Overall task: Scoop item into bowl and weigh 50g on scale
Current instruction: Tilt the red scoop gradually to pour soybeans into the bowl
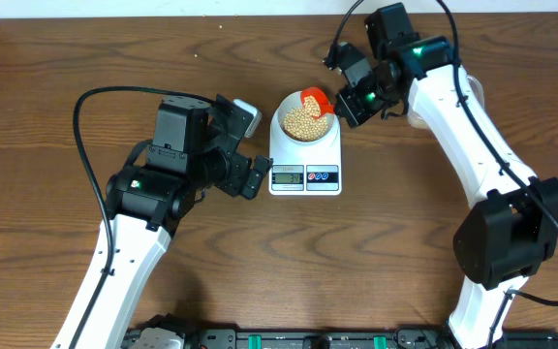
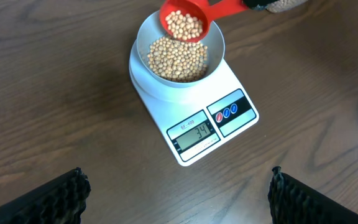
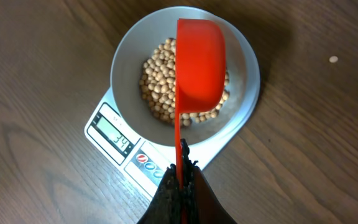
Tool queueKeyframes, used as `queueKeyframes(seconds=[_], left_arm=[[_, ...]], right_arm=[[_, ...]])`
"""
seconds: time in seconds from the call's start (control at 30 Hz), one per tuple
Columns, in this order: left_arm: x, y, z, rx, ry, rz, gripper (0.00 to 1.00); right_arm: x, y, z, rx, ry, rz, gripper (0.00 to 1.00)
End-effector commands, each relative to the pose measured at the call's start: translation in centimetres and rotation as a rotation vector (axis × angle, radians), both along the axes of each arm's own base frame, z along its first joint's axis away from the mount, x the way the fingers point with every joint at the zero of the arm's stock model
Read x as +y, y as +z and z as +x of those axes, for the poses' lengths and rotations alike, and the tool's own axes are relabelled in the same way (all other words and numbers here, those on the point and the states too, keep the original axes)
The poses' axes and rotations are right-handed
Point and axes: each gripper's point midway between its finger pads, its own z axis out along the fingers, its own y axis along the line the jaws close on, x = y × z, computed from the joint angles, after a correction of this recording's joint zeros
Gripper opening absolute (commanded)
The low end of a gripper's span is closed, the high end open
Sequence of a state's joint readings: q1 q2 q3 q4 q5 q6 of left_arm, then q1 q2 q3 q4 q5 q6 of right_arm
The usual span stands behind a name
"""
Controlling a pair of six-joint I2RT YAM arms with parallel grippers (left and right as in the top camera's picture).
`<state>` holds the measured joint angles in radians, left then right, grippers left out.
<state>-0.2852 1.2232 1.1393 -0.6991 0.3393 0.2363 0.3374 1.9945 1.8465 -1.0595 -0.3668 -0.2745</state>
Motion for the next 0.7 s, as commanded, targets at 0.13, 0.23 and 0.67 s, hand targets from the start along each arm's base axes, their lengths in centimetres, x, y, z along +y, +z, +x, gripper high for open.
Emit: queueKeyframes(seconds=[0.13, 0.23, 0.67], left_arm=[[-0.2, -0.1, -0.2, 0.005, -0.012, -0.007, 0.94], [-0.2, -0.1, -0.2, 0.005, -0.012, -0.006, 0.94], [-0.2, -0.1, -0.2, 0.005, -0.011, -0.006, 0.94]], right_arm=[[0.3, 1.9, 0.4, -0.082, 0.024, -0.026, 0.01], [0.3, 2.0, 0.3, -0.080, 0.026, -0.020, 0.01], [1.3, 3.1, -0.7, 0.007, 0.037, 0.148, 0.01]])
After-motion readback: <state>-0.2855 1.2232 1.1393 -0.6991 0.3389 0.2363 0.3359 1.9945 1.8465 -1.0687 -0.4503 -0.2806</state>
